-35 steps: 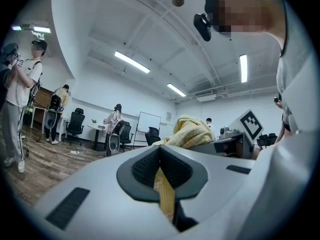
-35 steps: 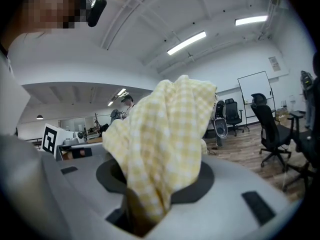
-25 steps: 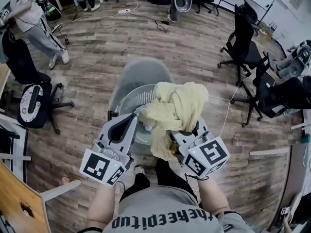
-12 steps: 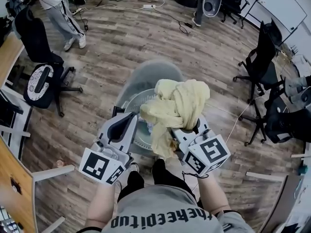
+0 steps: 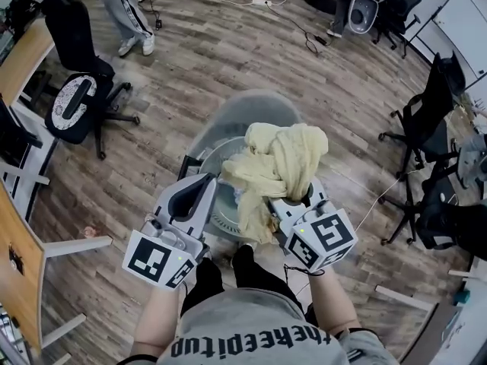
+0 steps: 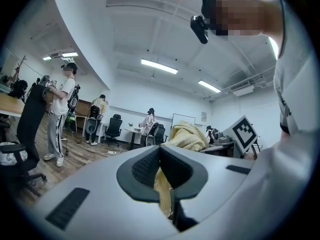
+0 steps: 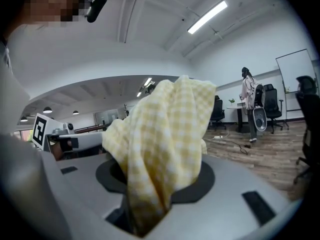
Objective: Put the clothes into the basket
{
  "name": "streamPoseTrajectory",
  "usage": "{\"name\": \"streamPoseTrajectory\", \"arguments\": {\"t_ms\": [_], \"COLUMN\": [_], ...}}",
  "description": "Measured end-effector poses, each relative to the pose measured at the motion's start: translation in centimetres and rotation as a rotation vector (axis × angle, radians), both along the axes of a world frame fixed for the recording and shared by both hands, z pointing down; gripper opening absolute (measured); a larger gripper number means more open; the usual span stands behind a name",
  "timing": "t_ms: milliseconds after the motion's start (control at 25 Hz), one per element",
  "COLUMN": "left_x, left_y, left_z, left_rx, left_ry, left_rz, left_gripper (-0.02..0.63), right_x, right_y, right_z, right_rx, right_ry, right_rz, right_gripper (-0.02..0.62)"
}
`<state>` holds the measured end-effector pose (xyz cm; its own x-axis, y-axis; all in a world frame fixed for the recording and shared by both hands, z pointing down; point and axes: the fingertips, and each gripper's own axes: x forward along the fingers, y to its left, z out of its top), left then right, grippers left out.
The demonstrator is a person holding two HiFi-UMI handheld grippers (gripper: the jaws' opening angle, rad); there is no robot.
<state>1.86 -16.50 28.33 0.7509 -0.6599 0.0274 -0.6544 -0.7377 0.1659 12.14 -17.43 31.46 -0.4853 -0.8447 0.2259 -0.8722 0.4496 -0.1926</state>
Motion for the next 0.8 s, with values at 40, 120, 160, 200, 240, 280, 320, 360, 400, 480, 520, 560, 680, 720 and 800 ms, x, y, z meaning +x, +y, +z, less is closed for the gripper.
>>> {"name": "streamPoseTrajectory", "arguments": {"t_ms": [40, 120, 160, 200, 240, 280, 320, 360, 400, 480, 520, 560, 680, 720, 800], "left_x": [-0.1, -0.5, -0.7, -1.0, -1.3, -1.5, -1.7, -1.8, -2.0, -2.1, -2.1, -2.1, -2.0, -1.9, -1.9], "left_y": [0.0, -0.1, -0.2, -0.2, -0.2, -0.2, -0.3, -0.3, -0.3, -0.5, -0.6, -0.7, -0.8, -0.8, -0.9], "left_z": [0.1, 0.3, 0.5, 0.6, 0.8, 1.0, 1.2, 1.4, 1.6, 2.0, 2.2, 2.4, 3.2, 3.4, 4.0], "left_rx": [-0.002, -0.006, -0.009, -0.012, -0.016, -0.02, -0.024, -0.029, -0.035, -0.046, -0.052, -0.058, -0.074, -0.078, -0.088], "left_ry": [-0.002, -0.005, -0.007, -0.008, -0.009, -0.01, -0.011, -0.013, -0.015, -0.019, -0.021, -0.024, -0.031, -0.034, -0.037], "left_rz": [-0.009, -0.028, -0.037, -0.047, -0.056, -0.064, -0.07, -0.075, -0.08, -0.088, -0.091, -0.095, -0.099, -0.099, -0.098], "left_gripper": [0.015, 0.015, 0.015, 0.015, 0.014, 0.015, 0.014, 0.015, 0.015, 0.015, 0.014, 0.015, 0.015, 0.015, 0.015], "right_x": [0.0, -0.2, -0.4, -0.5, -0.7, -0.9, -1.1, -1.2, -1.3, -1.5, -1.5, -1.5, -1.4, -1.4, -1.5], "right_y": [-0.2, -0.6, -0.8, -0.9, -1.1, -1.2, -1.3, -1.4, -1.5, -1.8, -1.9, -2.0, -2.2, -2.2, -2.3], "right_z": [0.4, 1.3, 1.8, 2.4, 3.0, 3.6, 4.1, 4.6, 5.1, 6.1, 6.5, 6.9, 8.3, 8.8, 9.8], "right_rx": [-0.006, -0.02, -0.028, -0.037, -0.047, -0.057, -0.067, -0.077, -0.087, -0.108, -0.117, -0.126, -0.15, -0.158, -0.176], "right_ry": [0.002, 0.005, 0.008, 0.011, 0.014, 0.018, 0.024, 0.029, 0.034, 0.04, 0.042, 0.043, 0.054, 0.059, 0.068], "right_rz": [-0.008, -0.022, -0.028, -0.033, -0.038, -0.043, -0.048, -0.053, -0.058, -0.068, -0.071, -0.075, -0.081, -0.082, -0.084], "right_gripper": [0.192, 0.193, 0.193, 0.193, 0.193, 0.193, 0.193, 0.193, 0.193, 0.195, 0.195, 0.195, 0.195, 0.195, 0.195]}}
